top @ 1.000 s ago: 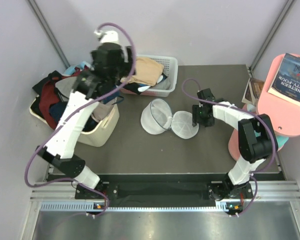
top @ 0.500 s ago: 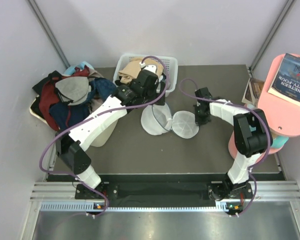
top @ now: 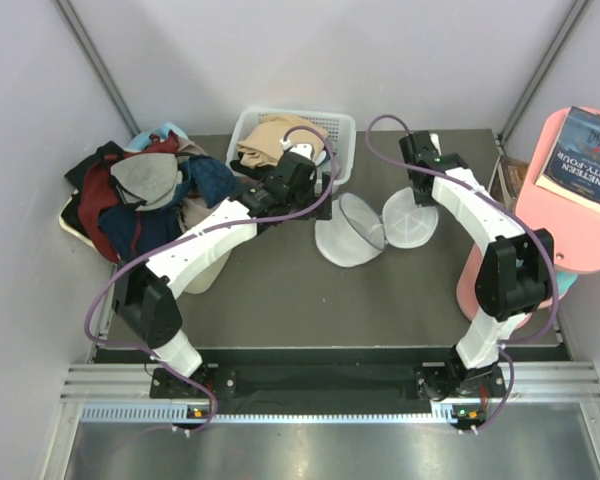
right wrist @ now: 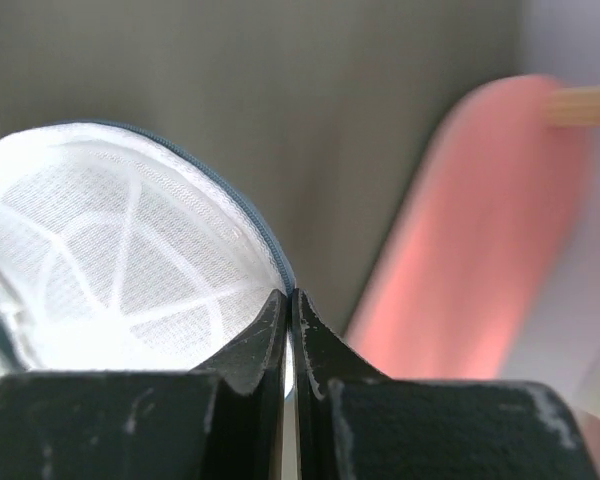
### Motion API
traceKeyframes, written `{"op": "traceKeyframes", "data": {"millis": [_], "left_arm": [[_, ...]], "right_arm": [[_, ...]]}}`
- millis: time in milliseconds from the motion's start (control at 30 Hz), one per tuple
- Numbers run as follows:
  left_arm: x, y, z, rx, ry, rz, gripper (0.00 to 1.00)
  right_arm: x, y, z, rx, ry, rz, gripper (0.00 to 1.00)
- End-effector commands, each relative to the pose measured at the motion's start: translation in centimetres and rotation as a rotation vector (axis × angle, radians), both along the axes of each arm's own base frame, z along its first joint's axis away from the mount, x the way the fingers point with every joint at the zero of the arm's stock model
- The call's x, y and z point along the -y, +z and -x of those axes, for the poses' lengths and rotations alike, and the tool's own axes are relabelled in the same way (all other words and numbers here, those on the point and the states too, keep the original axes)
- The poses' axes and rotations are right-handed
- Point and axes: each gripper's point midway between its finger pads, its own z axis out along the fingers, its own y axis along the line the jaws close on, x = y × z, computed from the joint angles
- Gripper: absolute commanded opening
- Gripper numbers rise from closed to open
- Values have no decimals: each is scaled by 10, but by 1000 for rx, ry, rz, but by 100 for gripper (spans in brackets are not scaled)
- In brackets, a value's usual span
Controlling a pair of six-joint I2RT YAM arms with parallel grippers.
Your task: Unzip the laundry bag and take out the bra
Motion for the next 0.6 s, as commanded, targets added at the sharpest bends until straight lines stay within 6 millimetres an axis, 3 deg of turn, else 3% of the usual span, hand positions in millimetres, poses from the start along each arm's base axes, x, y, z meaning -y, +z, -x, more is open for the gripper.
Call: {"op": "traceKeyframes", "data": {"millis": [0,100,267,333,567], "left_arm": [[10,13,-8,32,15,107,99],[6,9,-7,26,25,109,99],[-9,0,-4,6,64,106,99],[-15,-3,-1,-2,78,108,99],[-33,-4,10,-13,125,107,99]], "right_arm": [[17,58,5,51,4,230,0],[-16,64,3,61,79,249,0],[-95,64,6,85,222,182,0],[-126,57,13,78,278,141,0],[-197,14,27,-16,378,-100,0]]}}
